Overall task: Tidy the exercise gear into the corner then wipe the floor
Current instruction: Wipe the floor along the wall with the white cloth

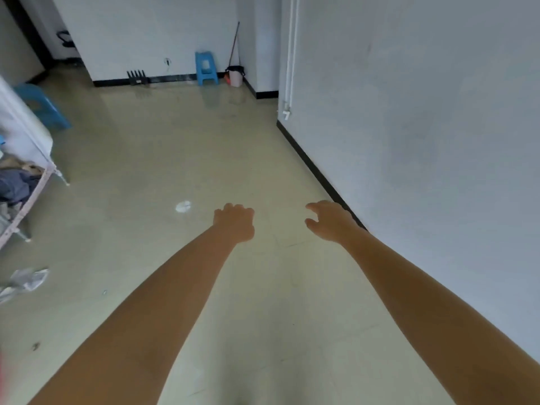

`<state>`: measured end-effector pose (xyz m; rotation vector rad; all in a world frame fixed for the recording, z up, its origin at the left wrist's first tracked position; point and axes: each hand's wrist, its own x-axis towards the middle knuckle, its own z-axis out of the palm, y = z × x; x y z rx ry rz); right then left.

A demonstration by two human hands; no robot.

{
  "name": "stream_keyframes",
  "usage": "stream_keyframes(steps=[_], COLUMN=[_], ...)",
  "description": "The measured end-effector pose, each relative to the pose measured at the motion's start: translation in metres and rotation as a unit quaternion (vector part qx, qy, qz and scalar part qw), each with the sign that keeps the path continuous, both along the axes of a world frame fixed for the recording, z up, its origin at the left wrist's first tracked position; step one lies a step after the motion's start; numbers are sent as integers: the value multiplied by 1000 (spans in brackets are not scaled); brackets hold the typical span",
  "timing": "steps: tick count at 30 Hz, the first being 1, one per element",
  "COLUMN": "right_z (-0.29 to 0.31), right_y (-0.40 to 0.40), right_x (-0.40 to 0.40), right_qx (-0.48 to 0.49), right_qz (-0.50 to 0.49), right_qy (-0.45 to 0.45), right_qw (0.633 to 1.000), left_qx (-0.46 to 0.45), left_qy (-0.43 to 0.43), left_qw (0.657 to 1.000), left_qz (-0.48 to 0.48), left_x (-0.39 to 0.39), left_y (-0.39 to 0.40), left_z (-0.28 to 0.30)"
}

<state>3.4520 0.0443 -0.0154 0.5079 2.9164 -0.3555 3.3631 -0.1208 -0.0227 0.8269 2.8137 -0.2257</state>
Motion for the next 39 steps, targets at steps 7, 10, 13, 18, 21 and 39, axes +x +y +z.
stream_keyframes(steps=[7, 10, 13, 18, 21, 39], right_z=[-21, -31, -43, -50, -37, 26], right_y=[-89, -108, -114, -93, -73, 11], right_x=[-154, -220, -290, -433, -526, -1029], right_qx=[-15, -5, 4, 5, 5, 67], right_qz=[72, 108, 141, 168, 171, 193], right_qy=[-25, -34, -45, -36, -23, 25], right_qw=[997, 994, 989, 985, 985, 979], left_qx=[-16, -24, -23, -21, -21, 24], left_qy=[-6, -16, -28, -21, -16, 24], left_qw=[996, 993, 992, 989, 986, 988], left_qz=[92, 111, 123, 144, 165, 149], left_x=[-132, -184, -243, -373, -456, -957], left_y=[-108, -120, -117, -93, -75, 17], left_z=[-1, -10, -20, -24, -13, 47])
